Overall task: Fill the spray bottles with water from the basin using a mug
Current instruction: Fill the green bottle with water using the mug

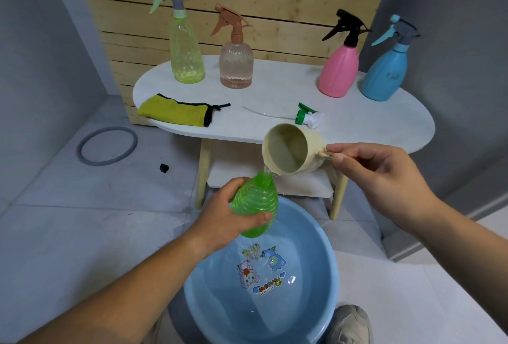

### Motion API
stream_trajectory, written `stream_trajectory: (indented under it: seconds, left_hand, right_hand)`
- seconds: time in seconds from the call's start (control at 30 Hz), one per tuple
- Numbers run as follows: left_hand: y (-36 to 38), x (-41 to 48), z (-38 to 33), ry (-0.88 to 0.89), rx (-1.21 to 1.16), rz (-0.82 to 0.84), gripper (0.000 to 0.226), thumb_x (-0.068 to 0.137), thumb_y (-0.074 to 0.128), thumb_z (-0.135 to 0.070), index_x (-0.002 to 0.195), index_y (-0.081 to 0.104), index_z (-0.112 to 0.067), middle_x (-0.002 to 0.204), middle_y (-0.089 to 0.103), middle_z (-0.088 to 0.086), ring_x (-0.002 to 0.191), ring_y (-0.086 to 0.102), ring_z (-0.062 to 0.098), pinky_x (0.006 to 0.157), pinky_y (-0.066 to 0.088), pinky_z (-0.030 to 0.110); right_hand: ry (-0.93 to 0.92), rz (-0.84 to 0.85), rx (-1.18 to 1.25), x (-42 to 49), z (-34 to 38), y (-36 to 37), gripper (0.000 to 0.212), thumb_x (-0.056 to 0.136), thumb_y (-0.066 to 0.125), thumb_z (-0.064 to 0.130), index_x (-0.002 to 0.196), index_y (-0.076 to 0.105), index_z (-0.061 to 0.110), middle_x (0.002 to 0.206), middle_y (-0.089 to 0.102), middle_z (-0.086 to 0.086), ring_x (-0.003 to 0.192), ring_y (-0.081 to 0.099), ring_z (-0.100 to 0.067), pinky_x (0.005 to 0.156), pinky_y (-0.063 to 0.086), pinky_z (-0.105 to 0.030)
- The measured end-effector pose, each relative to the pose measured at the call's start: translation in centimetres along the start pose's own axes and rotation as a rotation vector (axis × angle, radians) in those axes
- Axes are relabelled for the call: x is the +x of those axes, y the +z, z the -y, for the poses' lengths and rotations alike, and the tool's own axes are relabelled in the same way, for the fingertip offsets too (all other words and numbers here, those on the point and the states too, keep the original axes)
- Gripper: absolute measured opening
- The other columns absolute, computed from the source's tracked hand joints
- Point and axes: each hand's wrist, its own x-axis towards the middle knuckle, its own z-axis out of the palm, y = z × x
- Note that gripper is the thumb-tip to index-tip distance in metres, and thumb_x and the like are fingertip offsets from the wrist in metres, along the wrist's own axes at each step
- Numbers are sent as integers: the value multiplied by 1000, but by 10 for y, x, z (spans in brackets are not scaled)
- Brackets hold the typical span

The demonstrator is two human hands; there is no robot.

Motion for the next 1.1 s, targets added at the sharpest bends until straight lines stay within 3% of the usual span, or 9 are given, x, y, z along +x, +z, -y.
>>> stream_trajectory:
  seconds: [0.27,0.6,1.1]
  left_hand:
    - [0,0,0,-5,6,4,62,66,95,-29,121,65,-29,109,74,-6,103,70,12,97,58,45]
    - [0,0,2,-4,5,9,61,69,95,-23,122,65,-28,111,74,-5,104,70,13,96,58,44]
    - [1,0,7,2,10,2,60,70,95,-21,121,65,-29,108,74,-10,101,69,6,90,58,26]
  right_hand:
    - [-13,-26,-10,2,-1,-1,11,86,71,32,80,79,28,109,74,13,104,68,-10,101,51,-39]
    - [-37,-28,-52,0,1,0,10,87,70,26,78,76,23,110,73,11,101,67,-4,88,50,-14]
    - [-69,-28,-132,-2,1,2,8,88,70,21,84,76,17,114,71,9,95,65,4,81,46,-7]
